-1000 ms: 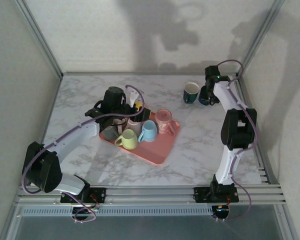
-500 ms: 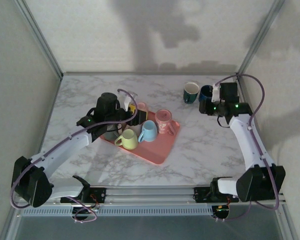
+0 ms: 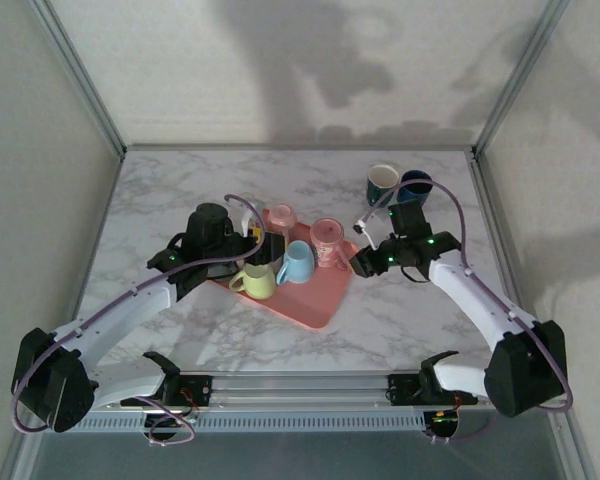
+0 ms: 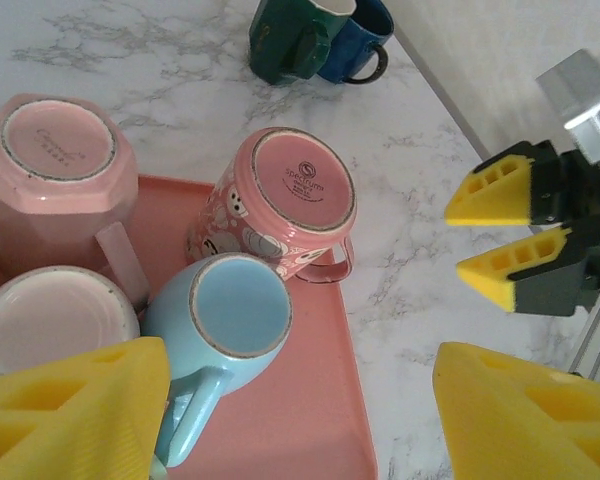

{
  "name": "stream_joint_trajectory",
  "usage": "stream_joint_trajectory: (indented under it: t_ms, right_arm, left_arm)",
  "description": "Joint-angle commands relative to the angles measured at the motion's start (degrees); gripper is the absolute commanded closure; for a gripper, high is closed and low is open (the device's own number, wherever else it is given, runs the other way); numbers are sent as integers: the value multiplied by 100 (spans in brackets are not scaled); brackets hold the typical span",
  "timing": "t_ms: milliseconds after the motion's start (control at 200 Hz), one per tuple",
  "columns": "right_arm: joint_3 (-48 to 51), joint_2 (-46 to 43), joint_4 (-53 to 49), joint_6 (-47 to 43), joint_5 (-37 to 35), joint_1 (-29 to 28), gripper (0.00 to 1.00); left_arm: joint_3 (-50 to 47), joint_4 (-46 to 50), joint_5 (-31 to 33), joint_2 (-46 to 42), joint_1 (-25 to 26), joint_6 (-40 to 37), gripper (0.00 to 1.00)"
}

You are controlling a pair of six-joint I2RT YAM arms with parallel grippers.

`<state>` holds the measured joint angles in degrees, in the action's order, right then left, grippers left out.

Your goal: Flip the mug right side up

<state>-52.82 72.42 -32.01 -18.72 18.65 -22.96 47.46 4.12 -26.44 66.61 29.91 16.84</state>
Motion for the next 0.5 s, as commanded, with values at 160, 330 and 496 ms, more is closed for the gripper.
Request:
stream_joint_trajectory:
  t_ms: [160,330,496]
  right_arm:
    - [-573,923,116,-292,-530,-355,43]
    - [-742,1370,261,-201,-590,-494,43]
    - [-993,1840,239,88,-952,-542,47]
  left_arm:
    - [-193,-40,134,-74,24,126,30]
    - [-250,48,131,-32,28,135,30]
    - [-322,29,228,-145,29,140,30]
